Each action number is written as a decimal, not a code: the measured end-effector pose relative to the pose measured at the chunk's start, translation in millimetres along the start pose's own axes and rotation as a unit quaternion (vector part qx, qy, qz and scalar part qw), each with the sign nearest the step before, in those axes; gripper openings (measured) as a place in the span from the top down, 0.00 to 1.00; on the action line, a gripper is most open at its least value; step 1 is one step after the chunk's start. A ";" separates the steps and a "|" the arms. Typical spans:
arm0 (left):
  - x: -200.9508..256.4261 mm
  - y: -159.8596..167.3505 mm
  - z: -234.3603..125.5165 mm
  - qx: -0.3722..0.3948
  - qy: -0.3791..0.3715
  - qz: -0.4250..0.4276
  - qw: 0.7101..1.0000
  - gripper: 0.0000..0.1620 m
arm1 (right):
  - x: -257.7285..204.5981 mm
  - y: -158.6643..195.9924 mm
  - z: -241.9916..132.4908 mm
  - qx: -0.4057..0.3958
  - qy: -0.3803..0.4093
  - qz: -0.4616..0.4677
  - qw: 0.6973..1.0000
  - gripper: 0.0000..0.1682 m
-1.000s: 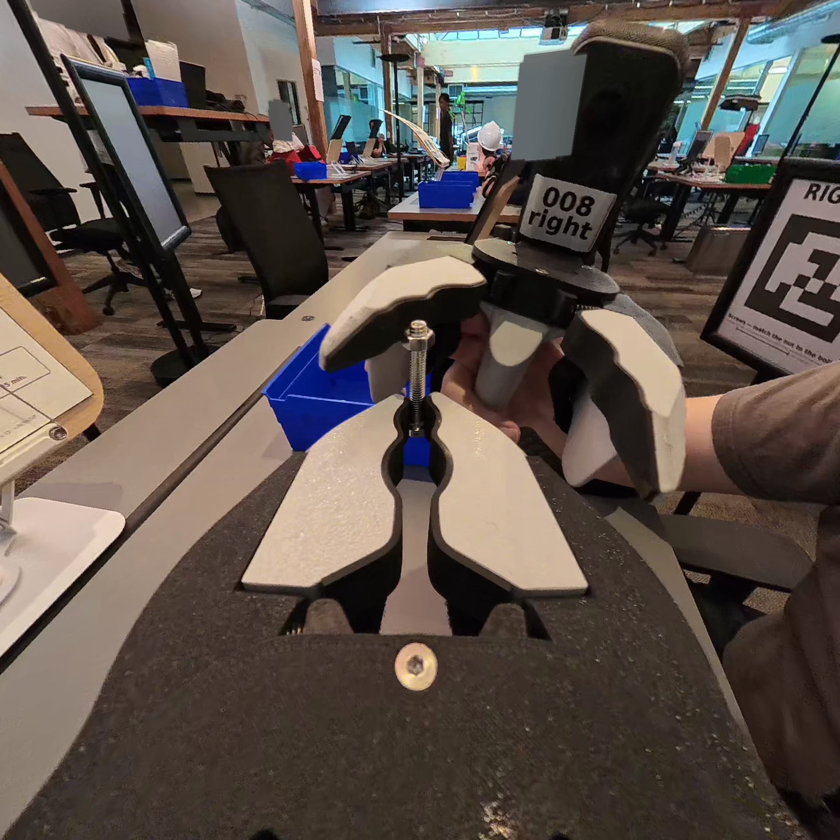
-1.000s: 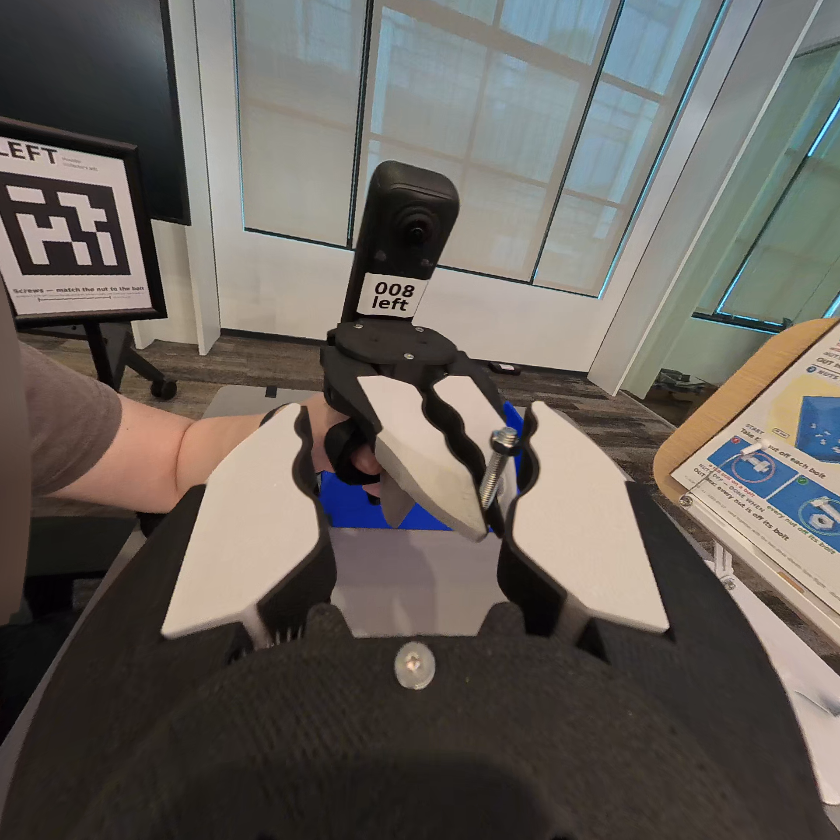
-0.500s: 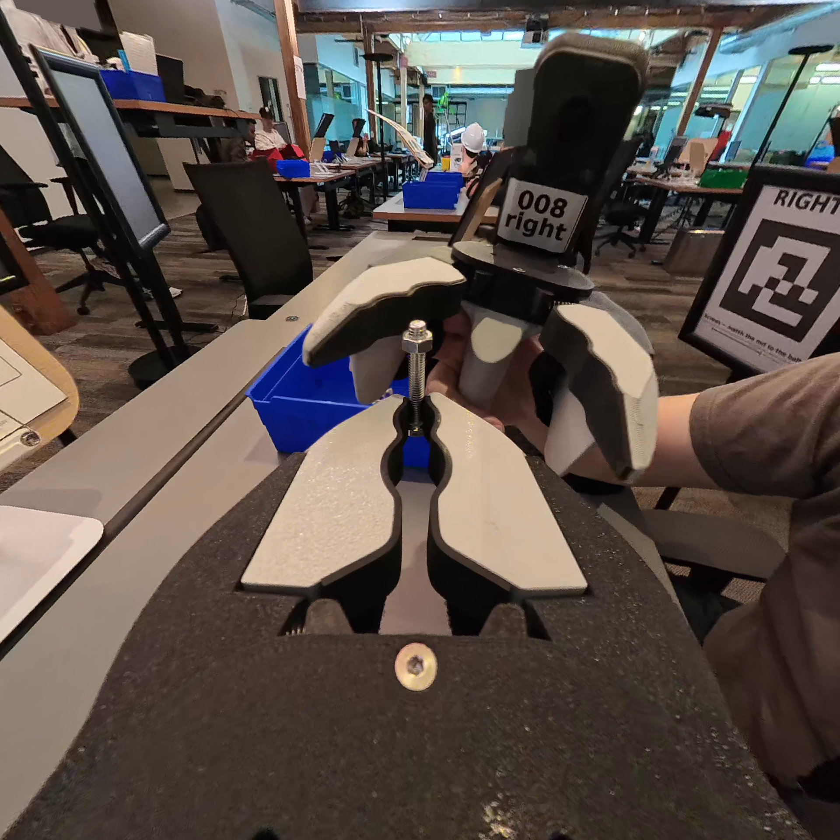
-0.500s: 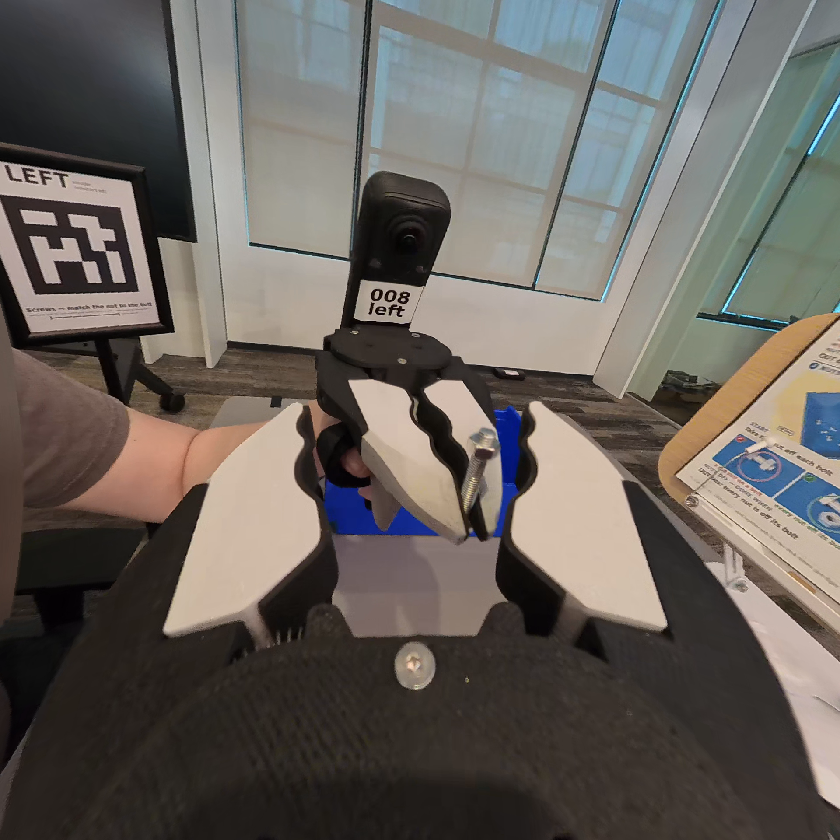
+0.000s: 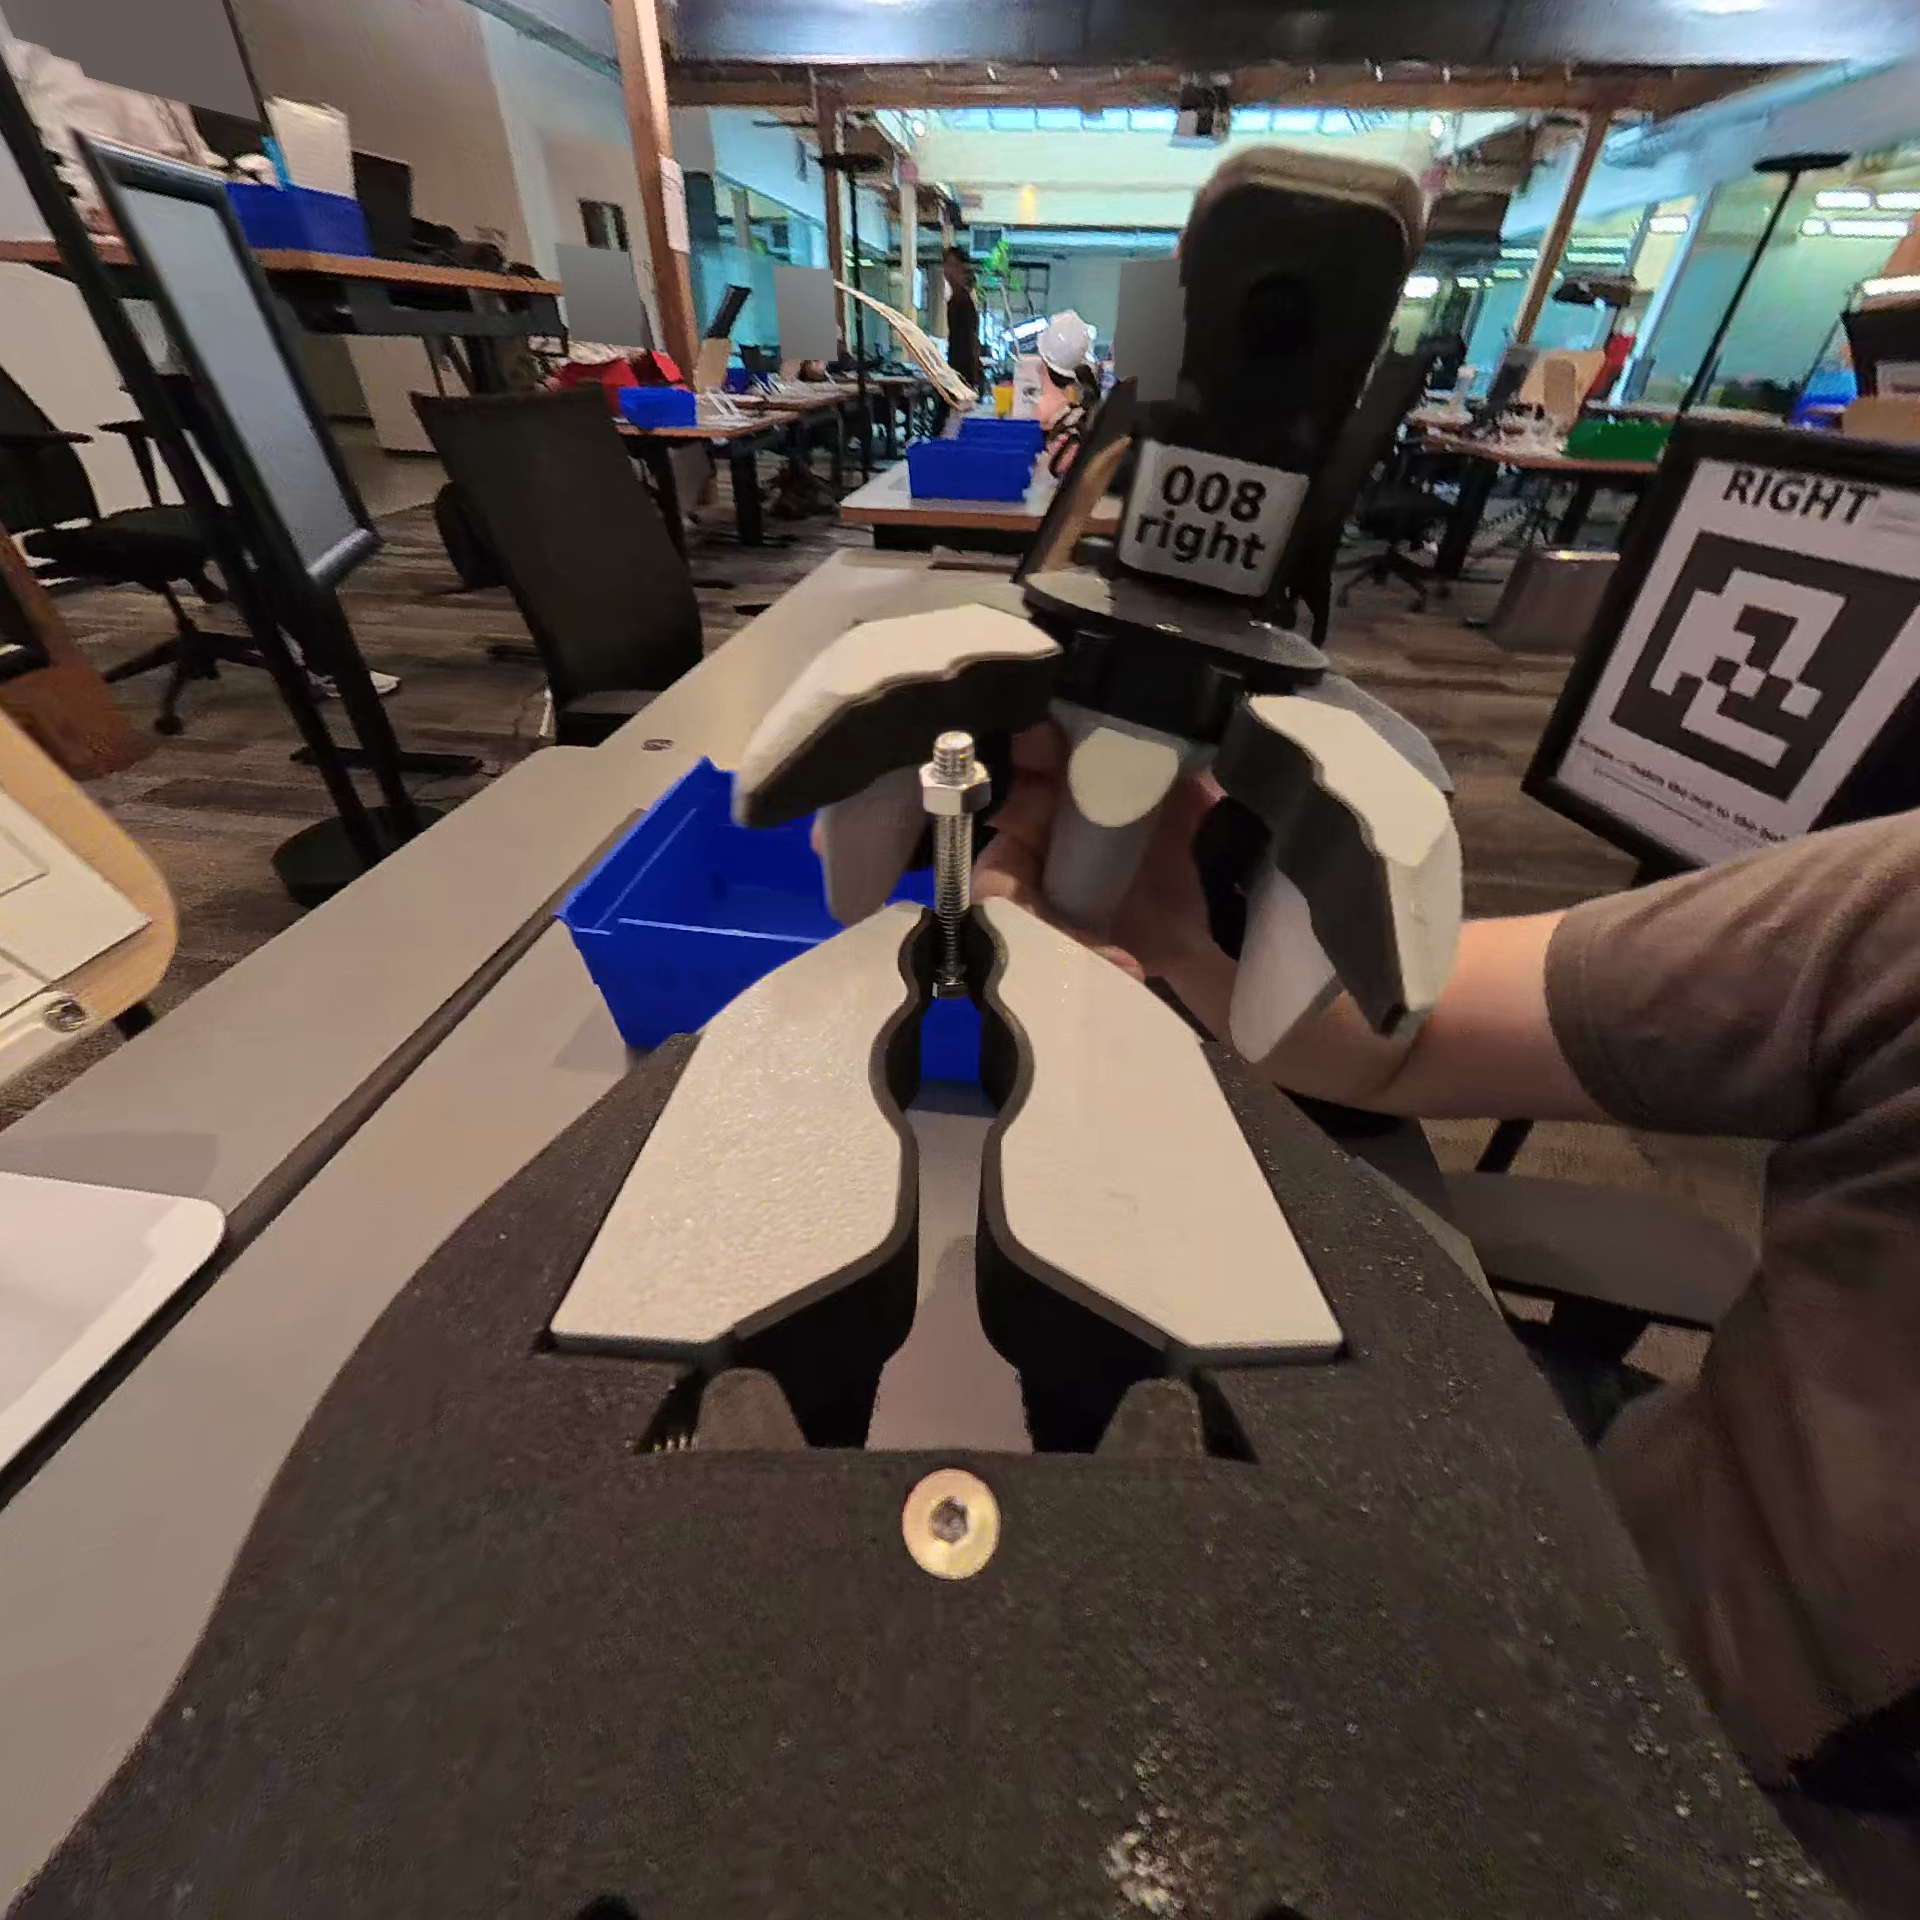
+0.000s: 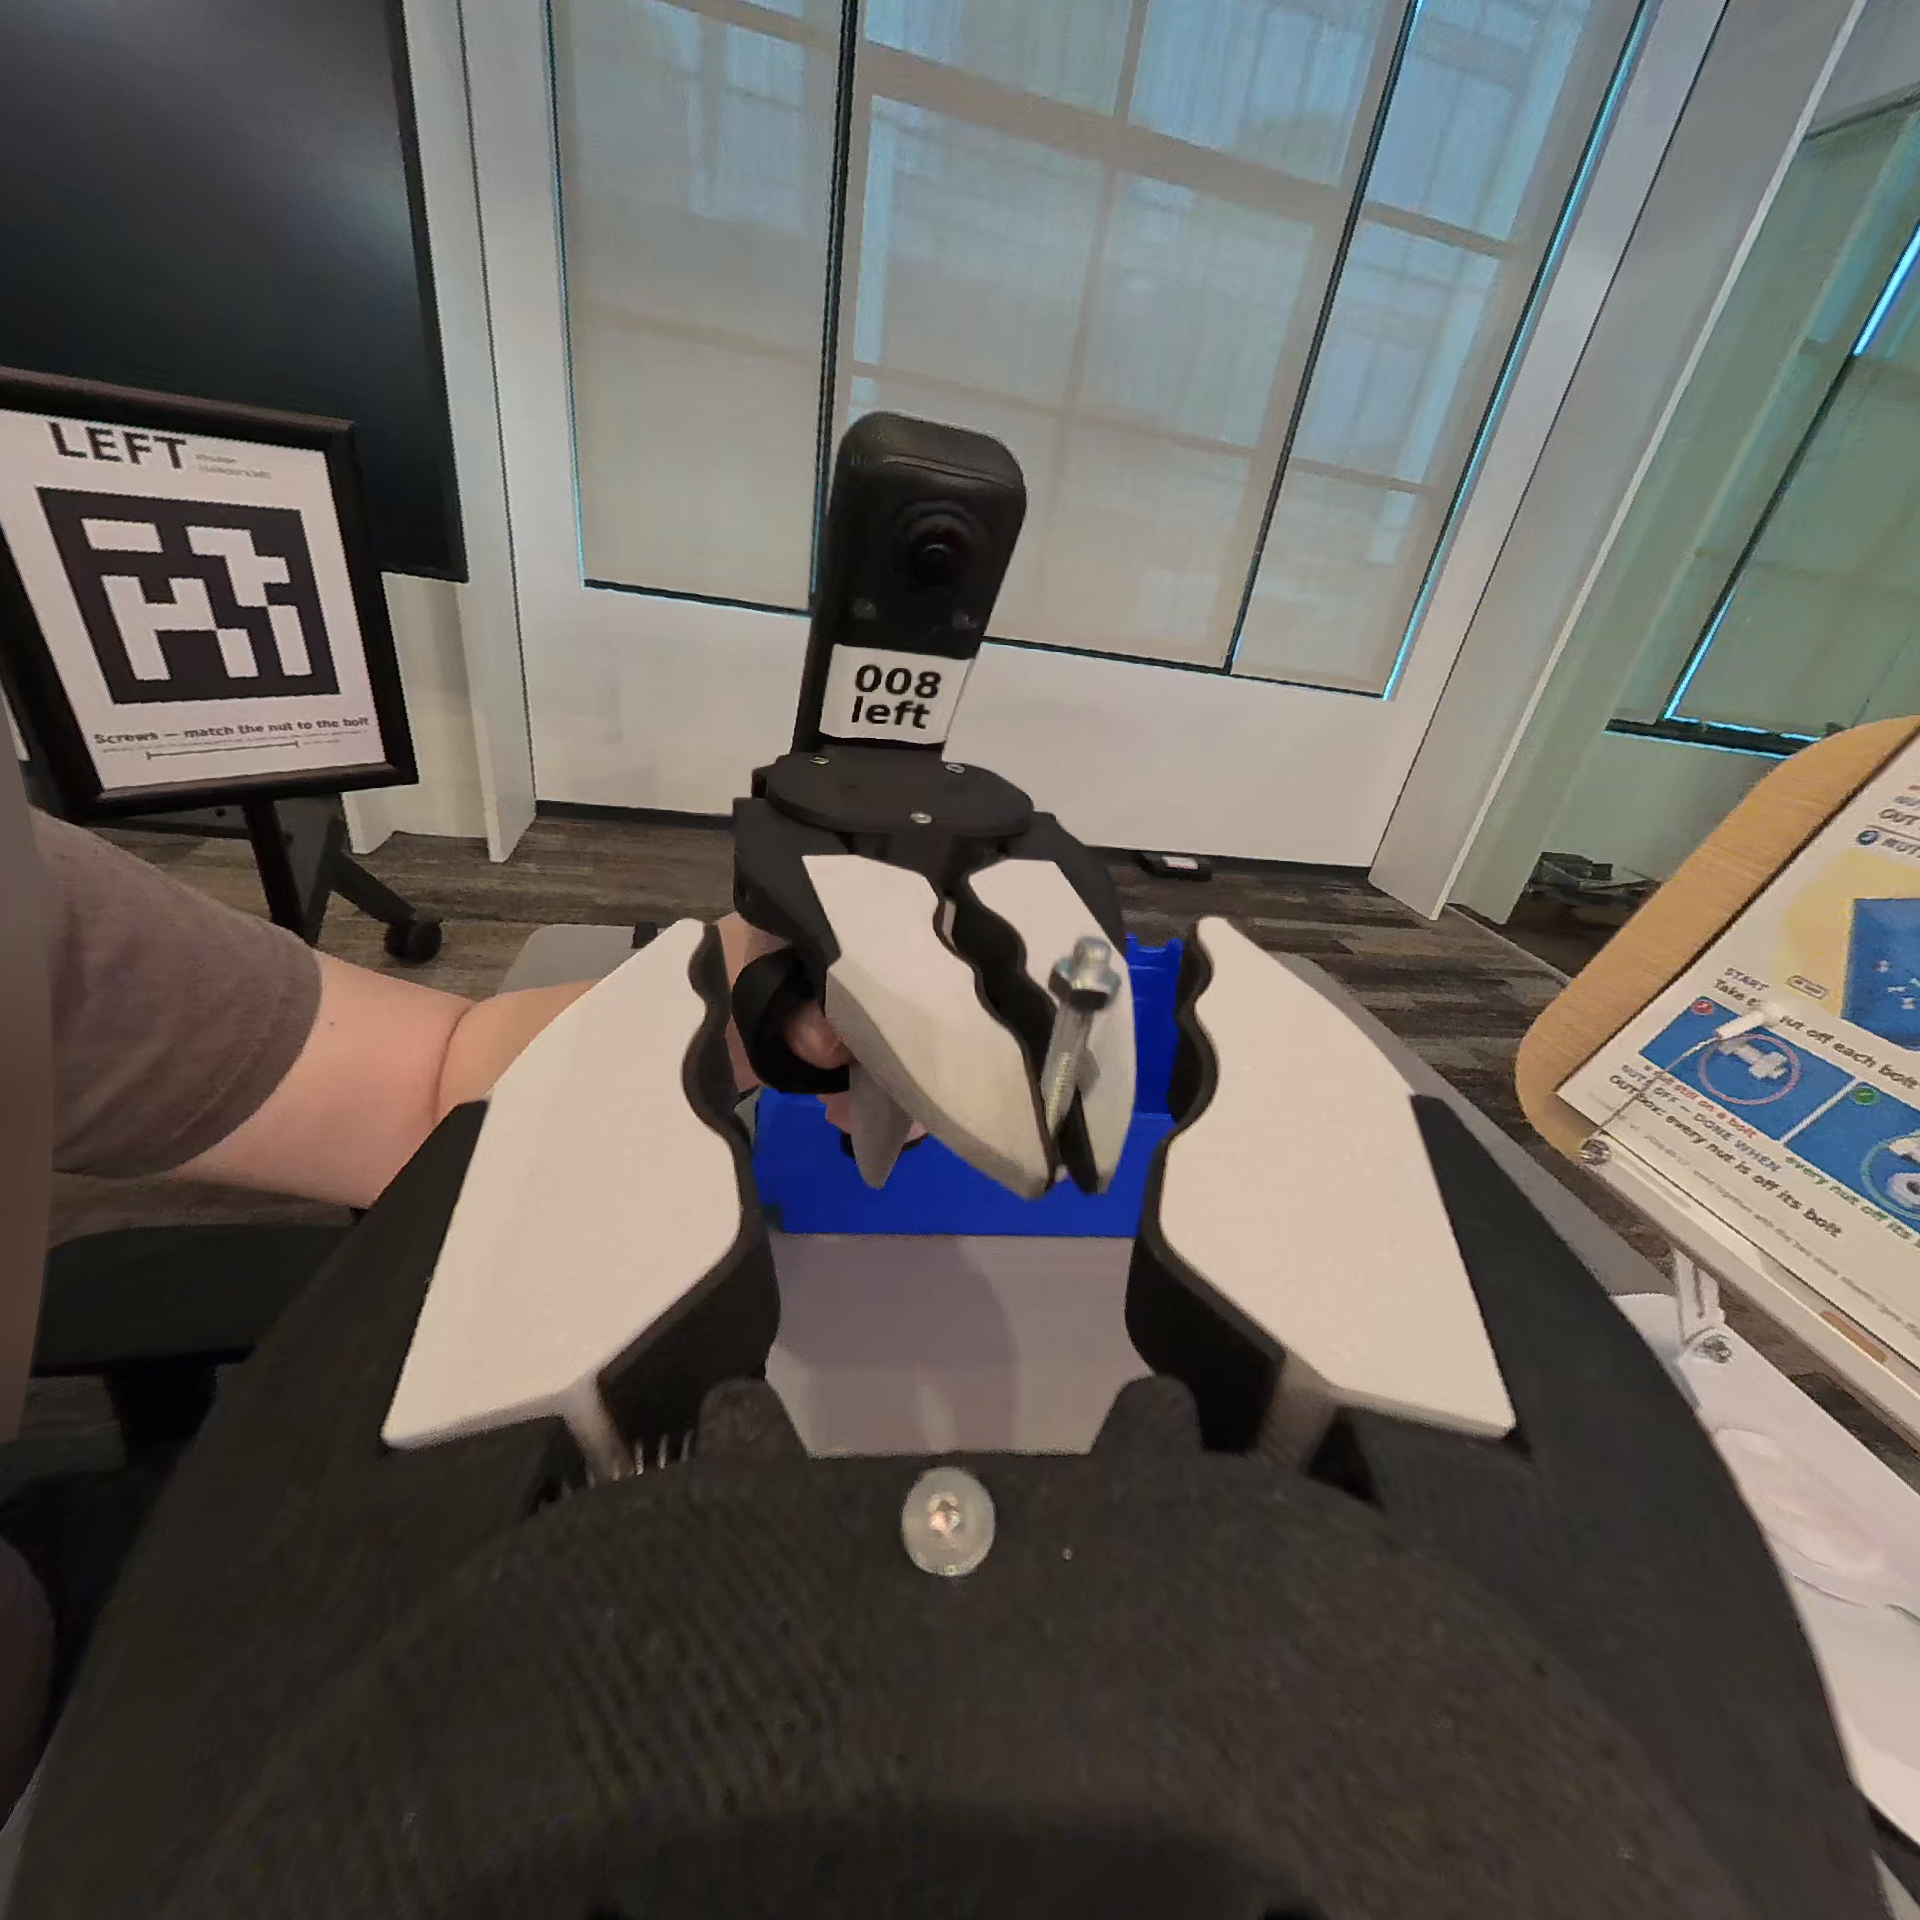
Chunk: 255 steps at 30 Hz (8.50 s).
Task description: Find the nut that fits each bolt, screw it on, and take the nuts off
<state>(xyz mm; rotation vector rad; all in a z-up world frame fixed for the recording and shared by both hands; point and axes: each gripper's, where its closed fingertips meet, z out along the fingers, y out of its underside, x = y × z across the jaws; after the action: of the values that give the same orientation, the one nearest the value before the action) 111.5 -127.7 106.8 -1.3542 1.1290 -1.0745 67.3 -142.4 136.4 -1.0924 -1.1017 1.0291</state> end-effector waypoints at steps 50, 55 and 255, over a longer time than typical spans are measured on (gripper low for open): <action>-10.4 -5.4 -8.1 0.018 -0.014 -0.022 0.999 0.97 | -4.0 0.7 -1.3 -0.011 -0.009 -0.021 1.000 0.53; -4.0 -10.9 -11.4 0.031 0.018 -0.044 0.998 0.97 | 15.5 -7.2 -14.6 0.014 0.010 0.025 1.000 0.74; -75.5 217.7 -0.7 -0.552 -0.087 -0.030 0.829 0.97 | 169.4 64.4 -254.3 -0.354 0.386 0.068 0.849 0.86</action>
<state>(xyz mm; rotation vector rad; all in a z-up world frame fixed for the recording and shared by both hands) 83.4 -60.6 -111.8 -2.3167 1.6573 -0.2246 338.8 -2.4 71.4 -1.9750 -0.7209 0.1634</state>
